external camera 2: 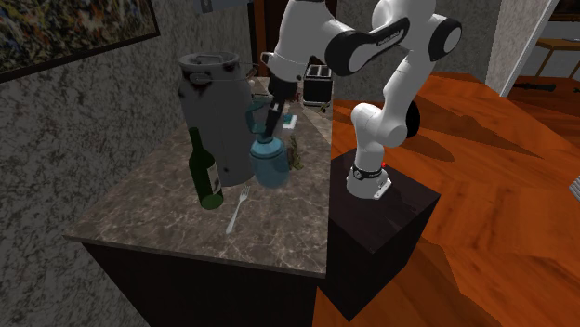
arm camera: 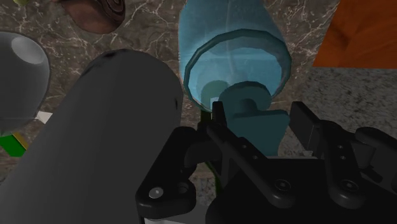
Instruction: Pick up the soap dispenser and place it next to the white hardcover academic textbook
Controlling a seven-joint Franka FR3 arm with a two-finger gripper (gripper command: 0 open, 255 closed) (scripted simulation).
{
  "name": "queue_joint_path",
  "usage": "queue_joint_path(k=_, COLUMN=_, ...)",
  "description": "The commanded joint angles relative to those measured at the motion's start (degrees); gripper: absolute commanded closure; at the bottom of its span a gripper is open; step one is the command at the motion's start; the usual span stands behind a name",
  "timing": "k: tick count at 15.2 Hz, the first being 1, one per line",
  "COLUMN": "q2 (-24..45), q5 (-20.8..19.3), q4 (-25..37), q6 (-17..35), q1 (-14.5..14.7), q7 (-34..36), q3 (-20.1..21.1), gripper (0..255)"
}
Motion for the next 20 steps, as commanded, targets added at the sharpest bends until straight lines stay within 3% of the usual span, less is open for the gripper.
queue_joint_path(k=1, q2=0.2, q5=0.1, q4=1.9, q6=-1.6, q1=0.0, q7=-0.1, q3=0.1, gripper=255)
queue_joint_path(k=20, q2=3.7, q5=0.2, q4=19.5, q6=-15.7, q1=-0.4, q7=-2.1, q3=0.1, gripper=255)
